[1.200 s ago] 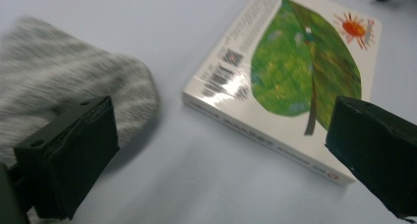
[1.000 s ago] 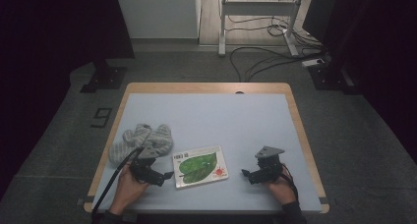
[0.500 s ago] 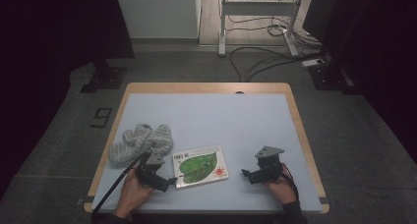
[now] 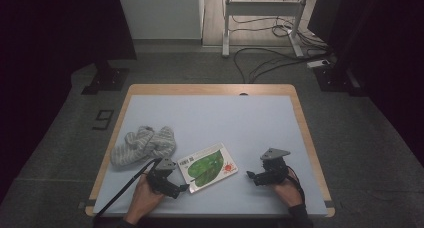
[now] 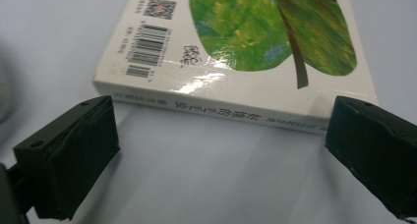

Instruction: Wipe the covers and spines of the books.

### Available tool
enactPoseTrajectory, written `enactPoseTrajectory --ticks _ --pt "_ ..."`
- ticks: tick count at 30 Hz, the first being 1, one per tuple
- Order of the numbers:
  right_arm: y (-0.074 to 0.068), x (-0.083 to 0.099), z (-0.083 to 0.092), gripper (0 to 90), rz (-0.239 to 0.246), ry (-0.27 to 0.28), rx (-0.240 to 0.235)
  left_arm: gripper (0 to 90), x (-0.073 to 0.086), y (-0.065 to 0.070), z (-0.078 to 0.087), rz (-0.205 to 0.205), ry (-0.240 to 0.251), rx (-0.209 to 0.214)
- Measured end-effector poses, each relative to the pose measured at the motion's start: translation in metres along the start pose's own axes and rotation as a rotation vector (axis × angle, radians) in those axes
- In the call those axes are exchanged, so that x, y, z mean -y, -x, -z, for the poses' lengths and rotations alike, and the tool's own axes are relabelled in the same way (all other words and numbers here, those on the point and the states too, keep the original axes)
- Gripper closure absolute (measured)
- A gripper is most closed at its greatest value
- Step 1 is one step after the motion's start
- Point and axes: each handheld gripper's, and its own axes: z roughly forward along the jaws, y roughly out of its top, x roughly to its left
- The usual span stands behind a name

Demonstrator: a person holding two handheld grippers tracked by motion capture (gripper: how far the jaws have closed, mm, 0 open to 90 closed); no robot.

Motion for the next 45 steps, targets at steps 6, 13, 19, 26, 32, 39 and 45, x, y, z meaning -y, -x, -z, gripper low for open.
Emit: enactPoseTrajectory --ticks 6,13,19,26,32,39,45 --pt "0.002 -0.010 0.006 7.6 0.009 0.008 0.000 0.0 -0.002 0.006 -0.003 -0.022 -0.011 -0.006" --pt "-0.004 -0.031 0.002 1.7 0.047 -0.006 -0.027 0.0 -0.002 0.005 -0.004 -0.018 -0.010 -0.002" --pt "-0.010 -0.047 -0.010 0.0 0.071 -0.015 -0.031 0.0 -0.002 0.005 -0.003 -0.021 -0.011 -0.002" --pt "-0.023 -0.064 -0.029 0.0 0.108 -0.032 -0.063 0.0 -0.002 0.005 -0.003 -0.021 -0.009 -0.004" --pt "-0.030 -0.075 -0.044 0.0 0.132 -0.047 -0.087 0.0 -0.002 0.007 -0.003 -0.041 -0.017 -0.007" --pt "-0.036 -0.083 -0.058 0.0 0.148 -0.070 -0.117 0.0 -0.002 0.011 -0.004 -0.069 -0.026 -0.018" --pt "-0.038 -0.090 -0.068 0.0 0.142 -0.082 -0.147 0.0 -0.002 0.015 -0.006 -0.099 -0.042 -0.032"
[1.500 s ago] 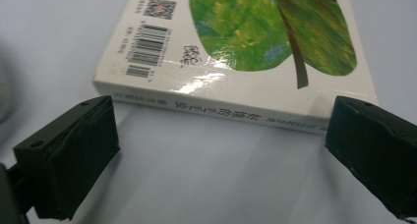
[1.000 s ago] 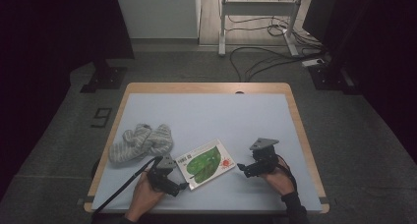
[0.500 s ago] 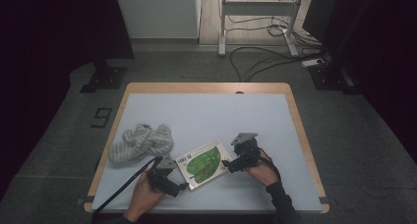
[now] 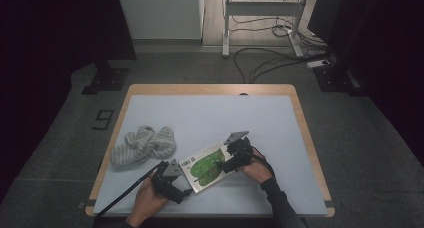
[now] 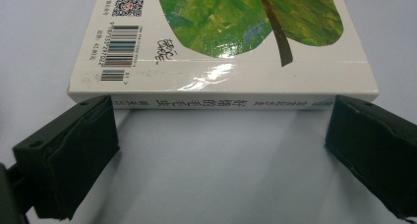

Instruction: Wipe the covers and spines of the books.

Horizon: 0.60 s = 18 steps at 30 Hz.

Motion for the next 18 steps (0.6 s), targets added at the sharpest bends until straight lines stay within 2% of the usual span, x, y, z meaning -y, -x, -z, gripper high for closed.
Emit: enactPoseTrajectory --ticks 4,11,18 --pt "0.000 -0.005 -0.009 0.0 -0.009 -0.007 -0.031 0.0 0.000 0.000 0.000 0.005 0.000 0.002" --pt "0.008 -0.009 -0.021 0.0 -0.077 0.003 -0.098 0.0 0.000 -0.001 0.000 0.009 0.001 0.005" --pt "0.007 -0.009 -0.022 0.4 -0.096 0.017 -0.098 0.0 0.000 -0.001 0.000 0.010 0.000 0.005"
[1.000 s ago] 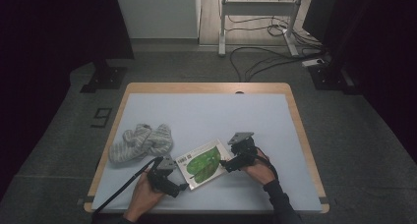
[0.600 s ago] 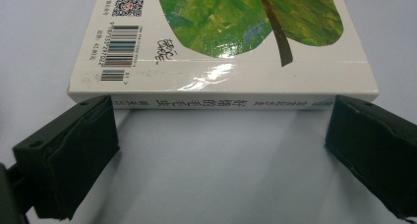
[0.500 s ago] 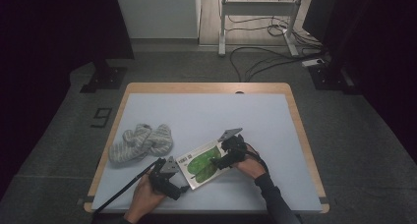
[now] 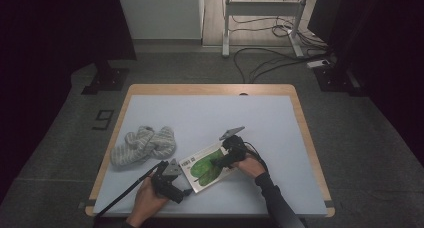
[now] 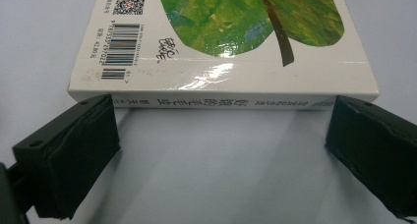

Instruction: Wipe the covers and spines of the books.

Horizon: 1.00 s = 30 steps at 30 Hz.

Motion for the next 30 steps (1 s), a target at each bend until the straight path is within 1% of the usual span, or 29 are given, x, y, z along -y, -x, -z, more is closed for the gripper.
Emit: enactPoseTrajectory --ticks 4,8,15,21,27,30 --pt "0.001 -0.001 0.001 0.7 -0.042 0.012 -0.012 0.0 0.000 0.000 0.000 0.000 0.000 0.000" --pt "0.002 -0.001 0.005 1.1 -0.054 0.029 -0.027 0.0 0.000 0.000 0.000 0.001 0.000 0.000" --pt "-0.001 -0.007 0.019 2.4 -0.048 0.080 -0.031 0.0 0.000 0.000 0.000 0.002 0.001 0.001" --pt "-0.006 -0.008 0.030 2.4 -0.040 0.095 -0.034 0.0 0.000 0.000 0.000 0.002 0.001 0.002" --pt "-0.007 -0.006 0.036 2.4 -0.068 0.120 -0.054 0.0 0.000 0.000 0.000 0.001 0.000 0.002" --pt "-0.008 -0.005 0.037 2.4 -0.080 0.131 -0.055 0.0 0.000 0.000 0.000 0.001 0.000 0.001"
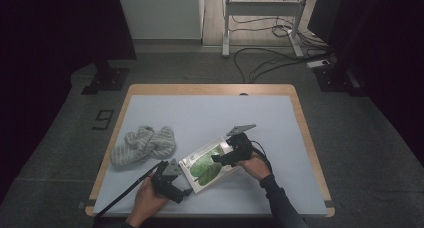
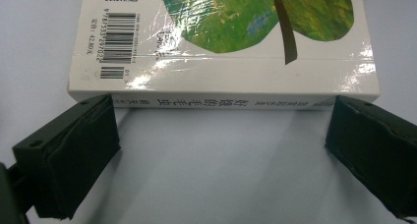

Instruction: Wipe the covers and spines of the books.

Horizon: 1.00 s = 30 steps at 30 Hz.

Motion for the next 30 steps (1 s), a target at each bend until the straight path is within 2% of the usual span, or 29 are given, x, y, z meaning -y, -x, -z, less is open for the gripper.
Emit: enactPoseTrajectory --ticks 8,9,10,11,13,14,16,19,22,25,27,30 --pt "-0.005 0.004 0.005 2.8 0.001 0.002 0.006 0.0 0.000 0.000 0.000 0.000 0.002 -0.001" --pt "-0.005 0.005 0.006 8.3 -0.006 -0.007 -0.018 0.0 0.000 0.000 0.000 -0.001 0.001 -0.001" --pt "-0.006 0.005 0.006 11.5 -0.014 -0.015 -0.082 0.0 0.000 0.000 0.000 -0.001 0.001 -0.001" --pt "-0.008 0.006 0.005 11.4 -0.014 -0.016 -0.121 0.0 0.000 0.000 0.000 -0.001 0.001 -0.001" --pt "-0.014 0.005 0.005 11.8 0.011 -0.030 -0.067 0.0 0.000 0.000 0.000 -0.001 0.001 -0.001" --pt "-0.016 0.004 0.005 11.7 0.028 -0.032 -0.060 0.0 0.000 0.000 0.000 -0.001 0.001 -0.001" --pt "-0.016 0.002 0.005 11.9 0.027 -0.035 -0.066 0.0 0.000 0.000 0.000 -0.002 0.001 -0.002" --pt "-0.011 0.000 0.006 12.8 0.046 -0.052 -0.049 0.0 0.000 0.000 0.000 -0.002 0.001 -0.002" --pt "-0.006 -0.002 0.007 15.0 0.086 -0.085 -0.029 0.0 0.000 0.001 0.000 -0.004 0.000 -0.003" --pt "0.000 -0.005 0.008 15.8 0.111 -0.100 -0.047 0.0 0.000 0.001 0.000 -0.004 -0.003 -0.006" --pt "0.003 -0.007 0.008 17.9 0.126 -0.127 -0.056 0.1 0.000 0.001 0.001 -0.004 -0.003 -0.008" --pt "0.005 -0.010 0.008 25.6 0.164 -0.159 -0.046 0.2 0.000 0.002 0.001 -0.003 -0.001 -0.008"
